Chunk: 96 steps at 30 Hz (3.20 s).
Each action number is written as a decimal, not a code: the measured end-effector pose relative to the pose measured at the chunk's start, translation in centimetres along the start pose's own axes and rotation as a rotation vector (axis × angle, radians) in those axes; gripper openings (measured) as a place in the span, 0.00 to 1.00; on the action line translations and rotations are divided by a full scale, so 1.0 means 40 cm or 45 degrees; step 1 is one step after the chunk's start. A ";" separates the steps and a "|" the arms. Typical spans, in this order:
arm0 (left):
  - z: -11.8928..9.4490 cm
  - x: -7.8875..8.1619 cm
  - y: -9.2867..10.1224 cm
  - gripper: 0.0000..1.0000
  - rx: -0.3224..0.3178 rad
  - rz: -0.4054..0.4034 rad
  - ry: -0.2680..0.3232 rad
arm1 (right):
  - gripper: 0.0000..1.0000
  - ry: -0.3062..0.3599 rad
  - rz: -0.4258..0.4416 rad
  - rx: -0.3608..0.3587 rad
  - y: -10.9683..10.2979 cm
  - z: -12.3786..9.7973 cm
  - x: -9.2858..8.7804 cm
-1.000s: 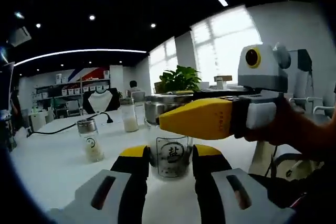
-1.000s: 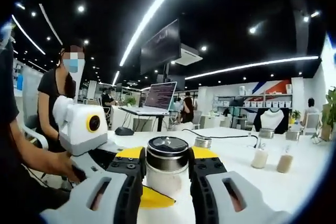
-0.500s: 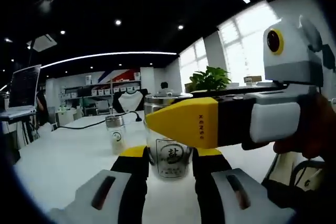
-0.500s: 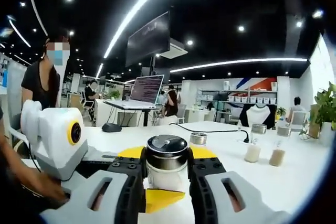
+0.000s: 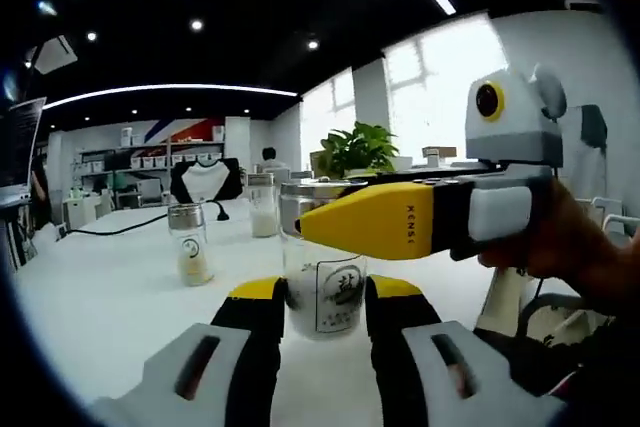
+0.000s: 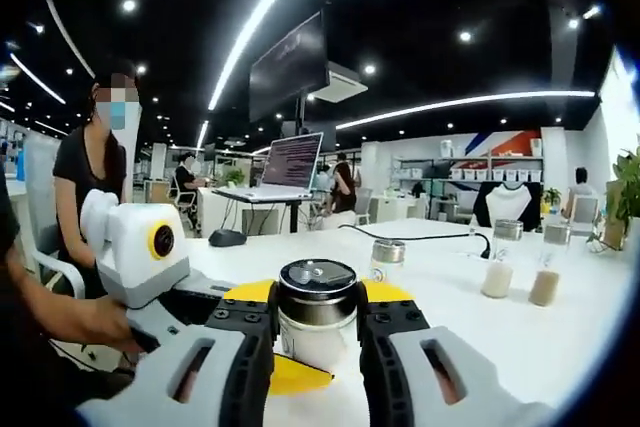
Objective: Rotate the seasoning bottle until the label or dispensing opening points toward the visible target arrow and the bottle remains upright within the marked orientation range
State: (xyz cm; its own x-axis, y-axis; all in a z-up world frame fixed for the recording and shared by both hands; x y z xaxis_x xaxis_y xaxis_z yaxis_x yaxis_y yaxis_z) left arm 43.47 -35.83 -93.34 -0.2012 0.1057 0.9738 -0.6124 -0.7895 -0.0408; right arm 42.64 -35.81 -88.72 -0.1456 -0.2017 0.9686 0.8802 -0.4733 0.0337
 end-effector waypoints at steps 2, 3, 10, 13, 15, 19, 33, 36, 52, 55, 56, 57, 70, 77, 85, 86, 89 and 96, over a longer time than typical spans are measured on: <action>-0.004 0.009 0.007 0.35 -0.051 -0.021 0.010 | 0.28 0.006 0.088 0.028 -0.003 -0.003 0.005; -0.005 0.015 0.009 0.35 -0.063 -0.037 0.024 | 0.28 0.037 0.119 0.059 -0.005 -0.003 0.015; -0.004 0.015 0.015 0.35 -0.042 -0.042 0.019 | 0.28 0.080 0.167 0.085 -0.010 -0.005 0.015; -0.002 0.021 0.009 0.35 0.014 -0.038 0.054 | 0.28 0.118 0.170 0.028 -0.008 -0.001 0.019; -0.001 0.022 0.002 0.34 0.051 0.036 0.056 | 0.29 0.123 0.149 0.008 -0.012 0.003 0.019; -0.001 0.026 -0.003 0.34 0.134 0.130 0.080 | 0.30 0.130 0.055 -0.027 -0.019 0.013 0.021; -0.005 0.026 -0.009 0.34 0.207 0.155 0.128 | 0.31 0.025 -0.043 -0.139 -0.006 0.019 -0.003; -0.006 0.020 -0.015 0.34 0.224 0.148 0.121 | 0.31 0.032 -0.033 -0.147 -0.003 0.021 0.006; 0.005 0.024 -0.019 0.36 0.173 0.168 0.108 | 0.29 -0.007 -0.034 -0.129 0.045 0.038 0.000; 0.005 0.013 -0.018 0.44 0.162 0.149 0.058 | 0.29 -0.014 -0.016 -0.133 0.067 0.042 -0.006; 0.005 0.007 -0.020 0.47 0.161 0.153 0.039 | 0.29 -0.020 -0.027 -0.136 0.074 0.045 -0.008; 0.005 0.001 -0.023 0.52 0.163 0.154 0.012 | 0.29 -0.023 -0.031 -0.136 0.076 0.046 -0.009; -0.014 -0.015 -0.021 0.93 0.085 0.060 -0.067 | 0.29 -0.081 -0.037 -0.156 0.184 0.066 -0.051; -0.038 -0.013 -0.026 1.00 0.097 -0.021 -0.076 | 0.29 -0.102 -0.053 -0.158 0.232 0.086 -0.057; -0.065 -0.011 -0.044 1.00 0.120 -0.043 -0.075 | 0.30 -0.117 -0.050 -0.176 0.283 0.110 -0.069; -0.066 -0.009 -0.044 1.00 0.119 -0.044 -0.073 | 0.30 -0.121 -0.053 -0.183 0.292 0.114 -0.072; -0.070 0.001 -0.039 1.00 0.105 -0.039 -0.062 | 0.30 -0.126 -0.061 -0.187 0.305 0.123 -0.080; -0.077 0.001 -0.037 1.00 0.096 -0.050 -0.075 | 0.30 -0.156 -0.074 -0.187 0.331 0.147 -0.109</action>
State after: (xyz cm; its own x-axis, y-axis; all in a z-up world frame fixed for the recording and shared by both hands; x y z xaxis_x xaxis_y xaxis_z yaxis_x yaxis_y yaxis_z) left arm 42.01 -32.77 -93.93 -0.1316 0.1038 0.9858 -0.5595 -0.8287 0.0125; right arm 57.59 -36.17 -91.06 -0.1304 -0.0686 0.9891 0.7951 -0.6032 0.0630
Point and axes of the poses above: the point that each gripper's makers call its tool centre point, and the gripper's own axes: z roughly forward along the fingers, y roughly to its right, x roughly out of its top, the point moved 1 cm from there along -z, roughly backward along the fingers, and after that the axes turned 14 degrees about y, right-handed, at the moved point
